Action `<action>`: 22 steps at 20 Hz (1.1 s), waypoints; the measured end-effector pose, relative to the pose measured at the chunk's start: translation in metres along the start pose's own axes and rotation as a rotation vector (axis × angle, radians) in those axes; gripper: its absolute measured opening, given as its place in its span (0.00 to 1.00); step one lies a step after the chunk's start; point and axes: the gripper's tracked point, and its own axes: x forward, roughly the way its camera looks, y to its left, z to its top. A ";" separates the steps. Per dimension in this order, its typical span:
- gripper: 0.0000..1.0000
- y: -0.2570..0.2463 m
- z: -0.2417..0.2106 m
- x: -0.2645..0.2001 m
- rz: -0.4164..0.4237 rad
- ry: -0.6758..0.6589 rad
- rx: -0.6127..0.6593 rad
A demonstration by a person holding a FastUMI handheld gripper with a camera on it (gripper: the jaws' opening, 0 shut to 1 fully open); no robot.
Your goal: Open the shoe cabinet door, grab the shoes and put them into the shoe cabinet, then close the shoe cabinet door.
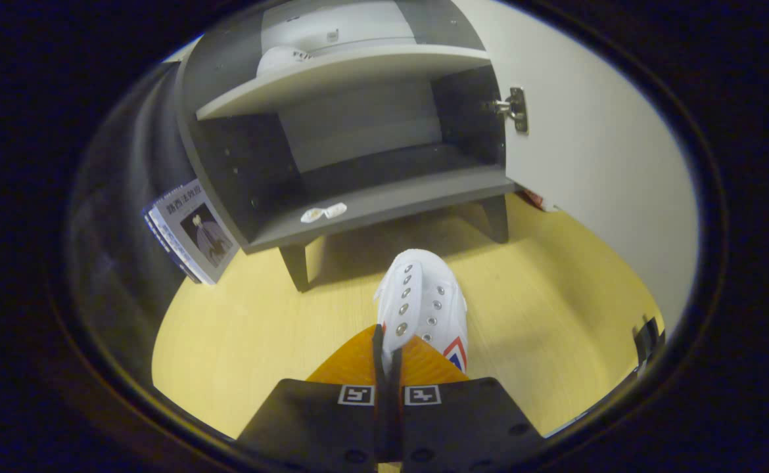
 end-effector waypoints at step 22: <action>0.02 0.054 0.269 -0.131 -0.045 -0.438 -0.004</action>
